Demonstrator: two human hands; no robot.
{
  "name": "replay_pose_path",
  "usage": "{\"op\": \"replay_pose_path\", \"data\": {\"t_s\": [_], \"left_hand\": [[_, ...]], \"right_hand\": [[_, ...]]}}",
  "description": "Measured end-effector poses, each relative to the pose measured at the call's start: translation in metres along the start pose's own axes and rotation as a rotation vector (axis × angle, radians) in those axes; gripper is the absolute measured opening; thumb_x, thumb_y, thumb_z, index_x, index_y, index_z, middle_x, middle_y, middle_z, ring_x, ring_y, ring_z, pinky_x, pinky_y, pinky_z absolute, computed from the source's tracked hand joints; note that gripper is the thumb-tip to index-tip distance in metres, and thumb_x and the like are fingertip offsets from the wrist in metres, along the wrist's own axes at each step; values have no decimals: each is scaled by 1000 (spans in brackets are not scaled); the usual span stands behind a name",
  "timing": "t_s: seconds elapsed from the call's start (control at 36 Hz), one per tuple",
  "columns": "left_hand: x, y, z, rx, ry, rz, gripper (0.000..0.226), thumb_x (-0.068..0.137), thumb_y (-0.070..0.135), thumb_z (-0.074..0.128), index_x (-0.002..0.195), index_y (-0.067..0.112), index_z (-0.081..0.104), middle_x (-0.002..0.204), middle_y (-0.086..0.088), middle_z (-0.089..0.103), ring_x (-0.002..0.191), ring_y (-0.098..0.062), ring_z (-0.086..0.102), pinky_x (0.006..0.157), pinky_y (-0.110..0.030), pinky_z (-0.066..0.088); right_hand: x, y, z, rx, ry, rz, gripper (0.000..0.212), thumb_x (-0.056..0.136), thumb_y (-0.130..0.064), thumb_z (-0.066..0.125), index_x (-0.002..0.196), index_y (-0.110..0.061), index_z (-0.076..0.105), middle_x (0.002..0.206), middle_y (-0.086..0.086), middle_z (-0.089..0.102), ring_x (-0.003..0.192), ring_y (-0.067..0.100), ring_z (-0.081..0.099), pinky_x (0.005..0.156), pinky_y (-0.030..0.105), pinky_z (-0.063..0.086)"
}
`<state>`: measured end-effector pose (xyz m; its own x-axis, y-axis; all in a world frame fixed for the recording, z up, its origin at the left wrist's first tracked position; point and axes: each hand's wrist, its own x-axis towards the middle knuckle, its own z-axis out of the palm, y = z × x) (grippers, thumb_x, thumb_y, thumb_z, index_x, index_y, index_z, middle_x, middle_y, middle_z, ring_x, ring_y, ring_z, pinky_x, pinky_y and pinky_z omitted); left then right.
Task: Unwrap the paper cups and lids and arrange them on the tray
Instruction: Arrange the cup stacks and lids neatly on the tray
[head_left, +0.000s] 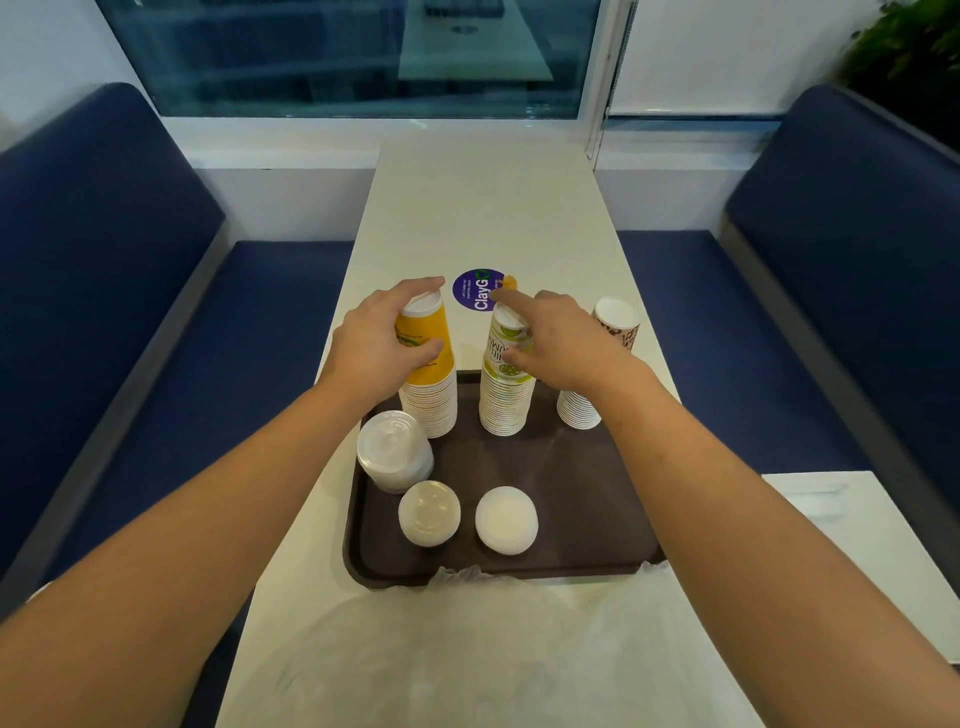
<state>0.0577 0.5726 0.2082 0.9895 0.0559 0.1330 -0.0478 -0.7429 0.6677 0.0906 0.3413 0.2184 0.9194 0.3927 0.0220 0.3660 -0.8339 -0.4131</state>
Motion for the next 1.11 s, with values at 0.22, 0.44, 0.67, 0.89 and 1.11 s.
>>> {"op": "replay_pose_path", "data": {"t_s": [0.22, 0.44, 0.67, 0.89, 1.11], "left_hand": [[-6, 1, -6, -70, -26, -1, 81, 90, 31, 81, 155, 49, 35, 157, 5, 47, 139, -28, 51, 105, -48, 52], [-18, -2, -10, -196, 52, -95, 115, 81, 43, 87, 162, 50, 6, 168, 4, 34, 147, -28, 44, 111, -55, 45], [-74, -38, 3, -316, 324, -295, 57, 99, 38, 68, 146, 28, 39, 130, 0, 57, 99, -9, 62, 79, -24, 53], [-145, -83, 43, -68, 47, -375, 32, 94, 32, 75, 116, 32, 52, 98, 5, 66, 85, -16, 67, 71, -24, 53], [-170, -96, 62, 11, -78, -410, 34, 91, 53, 74, 114, 35, 56, 94, 11, 69, 85, -12, 66, 78, -28, 55]], "right_hand": [[-6, -3, 4, 13, -1, 27, 84, 95, -27, 70, 162, -38, 21, 131, 12, 53, 121, 30, 56, 91, 36, 49], [-33, -19, 13, 32, 318, 39, 76, 92, -29, 66, 159, -31, 28, 147, 10, 43, 129, 32, 41, 105, 47, 42], [-79, -38, 62, 67, 428, 55, 56, 90, -37, 67, 141, -26, 49, 136, 7, 45, 123, 29, 41, 101, 49, 47], [-117, -30, 119, -2, -162, 217, 86, 87, -60, 66, 156, -50, 16, 163, 6, 15, 148, 38, 16, 114, 64, 31], [-131, -21, 143, 46, -231, 285, 81, 90, -53, 70, 156, -48, 23, 162, 4, 20, 147, 37, 25, 116, 60, 33]]}}
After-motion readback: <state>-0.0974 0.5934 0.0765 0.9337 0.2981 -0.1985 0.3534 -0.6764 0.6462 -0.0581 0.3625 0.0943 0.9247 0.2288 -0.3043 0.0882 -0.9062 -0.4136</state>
